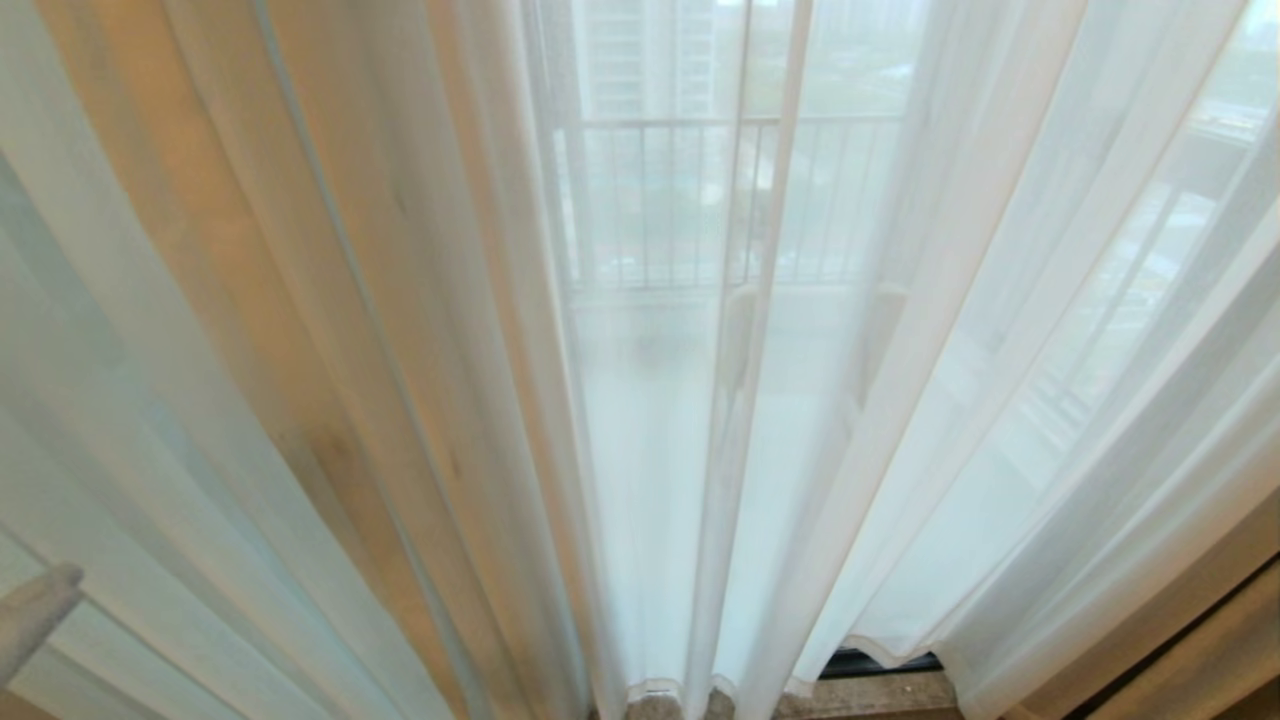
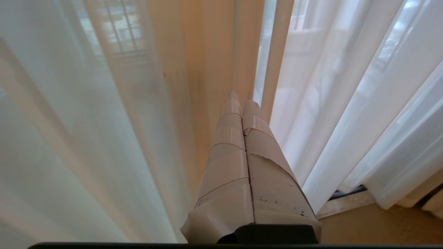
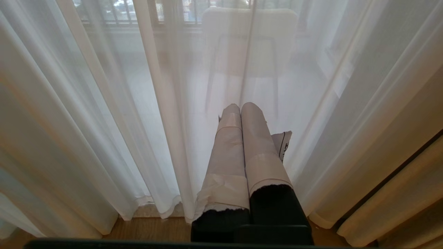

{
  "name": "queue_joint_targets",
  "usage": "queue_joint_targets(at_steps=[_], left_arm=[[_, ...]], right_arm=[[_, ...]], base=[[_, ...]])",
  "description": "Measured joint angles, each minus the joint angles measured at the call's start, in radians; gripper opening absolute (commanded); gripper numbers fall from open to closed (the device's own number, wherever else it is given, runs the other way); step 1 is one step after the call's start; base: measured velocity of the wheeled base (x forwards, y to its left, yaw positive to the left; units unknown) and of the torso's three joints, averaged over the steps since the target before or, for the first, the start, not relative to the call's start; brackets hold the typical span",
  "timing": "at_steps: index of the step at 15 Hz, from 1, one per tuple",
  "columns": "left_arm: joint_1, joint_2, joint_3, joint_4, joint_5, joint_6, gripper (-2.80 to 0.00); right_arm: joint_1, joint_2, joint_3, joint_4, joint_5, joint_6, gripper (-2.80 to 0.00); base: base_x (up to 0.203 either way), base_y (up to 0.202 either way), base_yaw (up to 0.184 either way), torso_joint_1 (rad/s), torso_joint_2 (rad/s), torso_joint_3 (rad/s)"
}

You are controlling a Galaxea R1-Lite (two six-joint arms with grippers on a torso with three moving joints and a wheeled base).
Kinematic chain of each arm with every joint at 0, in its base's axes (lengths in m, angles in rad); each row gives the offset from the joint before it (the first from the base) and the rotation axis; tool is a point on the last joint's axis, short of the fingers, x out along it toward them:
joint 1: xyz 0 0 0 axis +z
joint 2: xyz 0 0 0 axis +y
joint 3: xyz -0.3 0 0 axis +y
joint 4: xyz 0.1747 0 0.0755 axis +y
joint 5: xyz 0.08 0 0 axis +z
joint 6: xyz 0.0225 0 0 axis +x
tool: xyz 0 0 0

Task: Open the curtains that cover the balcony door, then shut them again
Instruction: Pull the inner curtains open on both sides

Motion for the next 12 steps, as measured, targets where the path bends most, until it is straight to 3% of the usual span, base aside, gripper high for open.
queue_joint_targets(at_steps=[3, 4, 7, 12], left_arm=[[-0.002, 0.186, -0.03, -0.184, -0.018, -0.03, -2.8], [-0.002, 0.242, -0.037, -0.247, -0.019, -0.035, 0.0], [-0.004, 0.37, -0.058, -0.416, -0.023, -0.037, 0.0], [-0.022, 0.43, -0.013, -0.514, -0.023, -0.03, 0.0]], right_arm=[[0.0, 0.0, 0.0, 0.0, 0.0, 0.0, -2.8], [0.0, 0.0, 0.0, 0.0, 0.0, 0.0, -2.8], [0.0, 0.0, 0.0, 0.0, 0.0, 0.0, -2.8], [0.0, 0.0, 0.0, 0.0, 0.0, 0.0, -2.8]], base=[[0.0, 0.0, 0.0, 0.0, 0.0, 0.0], [0.0, 0.0, 0.0, 0.0, 0.0, 0.0], [0.0, 0.0, 0.0, 0.0, 0.0, 0.0], [0.0, 0.0, 0.0, 0.0, 0.0, 0.0]])
